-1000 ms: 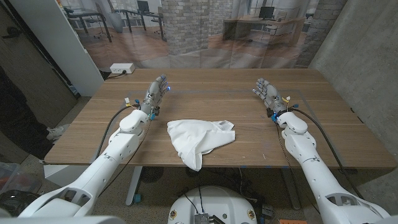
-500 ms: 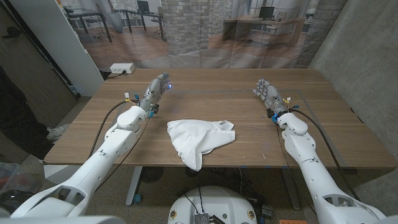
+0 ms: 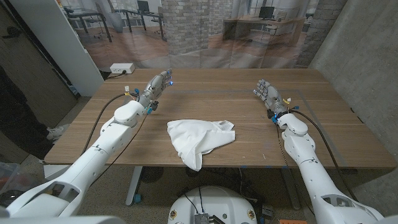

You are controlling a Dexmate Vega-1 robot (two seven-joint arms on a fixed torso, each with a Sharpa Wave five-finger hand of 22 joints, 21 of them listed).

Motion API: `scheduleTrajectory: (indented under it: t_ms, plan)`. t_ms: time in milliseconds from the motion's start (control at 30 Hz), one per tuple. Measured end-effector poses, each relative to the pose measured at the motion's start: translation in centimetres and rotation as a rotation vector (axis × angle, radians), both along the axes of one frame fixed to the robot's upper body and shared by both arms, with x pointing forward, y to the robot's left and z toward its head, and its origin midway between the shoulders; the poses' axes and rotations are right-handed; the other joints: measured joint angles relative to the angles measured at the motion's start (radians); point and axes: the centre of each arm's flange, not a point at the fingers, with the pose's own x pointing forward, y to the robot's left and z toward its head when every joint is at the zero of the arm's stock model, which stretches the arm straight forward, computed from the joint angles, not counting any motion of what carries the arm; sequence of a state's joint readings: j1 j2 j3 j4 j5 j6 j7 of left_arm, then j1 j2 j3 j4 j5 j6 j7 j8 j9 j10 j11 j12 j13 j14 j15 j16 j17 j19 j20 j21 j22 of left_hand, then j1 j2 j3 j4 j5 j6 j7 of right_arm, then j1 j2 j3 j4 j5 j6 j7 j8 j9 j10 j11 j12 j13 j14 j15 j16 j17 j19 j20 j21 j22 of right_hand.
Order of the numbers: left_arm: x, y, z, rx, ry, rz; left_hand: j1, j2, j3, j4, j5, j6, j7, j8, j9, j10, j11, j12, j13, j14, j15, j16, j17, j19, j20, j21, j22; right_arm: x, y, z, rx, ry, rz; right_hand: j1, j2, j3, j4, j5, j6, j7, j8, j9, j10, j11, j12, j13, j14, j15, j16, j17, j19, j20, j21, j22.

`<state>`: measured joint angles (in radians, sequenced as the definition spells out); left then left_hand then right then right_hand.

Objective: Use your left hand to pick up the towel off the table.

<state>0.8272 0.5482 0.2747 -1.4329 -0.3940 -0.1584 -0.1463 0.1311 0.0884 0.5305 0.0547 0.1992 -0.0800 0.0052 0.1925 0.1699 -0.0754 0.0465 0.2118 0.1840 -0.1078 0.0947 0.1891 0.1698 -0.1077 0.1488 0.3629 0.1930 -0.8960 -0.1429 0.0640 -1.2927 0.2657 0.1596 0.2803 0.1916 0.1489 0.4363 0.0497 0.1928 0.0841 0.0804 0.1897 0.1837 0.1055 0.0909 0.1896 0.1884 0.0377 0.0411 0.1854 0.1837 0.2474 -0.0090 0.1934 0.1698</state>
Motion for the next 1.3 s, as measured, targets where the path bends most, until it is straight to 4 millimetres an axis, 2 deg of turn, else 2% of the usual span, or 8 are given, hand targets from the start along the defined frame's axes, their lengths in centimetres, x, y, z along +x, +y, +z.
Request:
scheduleTrajectory:
  t_ms: [1300]
  plan:
    - [-2.2,-2.3,4.9,0.317,-0.041,-0.032,0.045,-0.045,-0.012,-0.059,-0.008,0.0,0.0,0.0,0.005,0.005,-0.005,0.0,0.0,0.0,0.0,-0.004,0.0,-0.005,0.005,-0.005,0.0,0.2,-0.4,-0.9,0.027,-0.004,0.0,0.0,0.0,0.0,0.0,0.0,0.0,0.0,0.0,0.0,0.007,0.001,0.0,0.0,0.0,0.0,0.0,0.0,0.0,0.0,0.0,0.0]
